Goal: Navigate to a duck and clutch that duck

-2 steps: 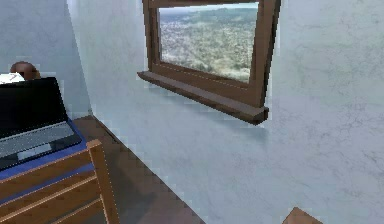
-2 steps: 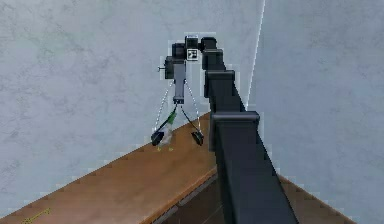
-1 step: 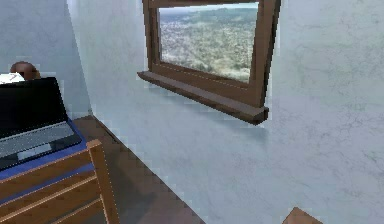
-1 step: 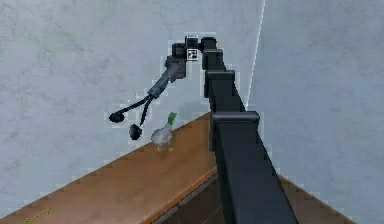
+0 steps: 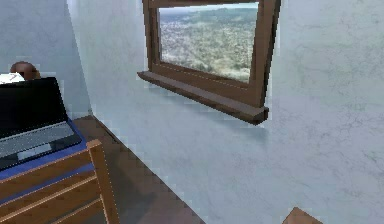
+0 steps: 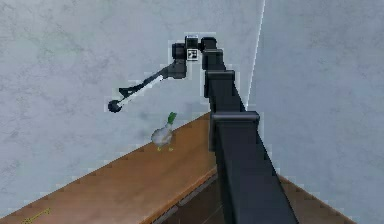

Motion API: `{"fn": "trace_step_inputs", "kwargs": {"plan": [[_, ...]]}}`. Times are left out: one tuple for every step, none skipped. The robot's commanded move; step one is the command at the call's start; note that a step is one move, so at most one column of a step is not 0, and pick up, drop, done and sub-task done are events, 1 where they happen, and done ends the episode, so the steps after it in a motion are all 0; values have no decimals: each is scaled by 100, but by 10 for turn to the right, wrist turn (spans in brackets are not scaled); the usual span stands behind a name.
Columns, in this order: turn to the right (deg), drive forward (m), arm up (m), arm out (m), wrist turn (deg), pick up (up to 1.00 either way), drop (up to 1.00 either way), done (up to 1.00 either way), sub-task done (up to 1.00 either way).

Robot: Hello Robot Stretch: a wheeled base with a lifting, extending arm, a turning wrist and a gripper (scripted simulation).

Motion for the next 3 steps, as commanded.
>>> {"fn": "trace_step_inputs", "kwargs": {"plan": [[0,0,0,0,450,0,0,0,0],[0,0,0,0,30,0,0,0,0],[0,0,-30,0,0,0,0,0,0]]}}
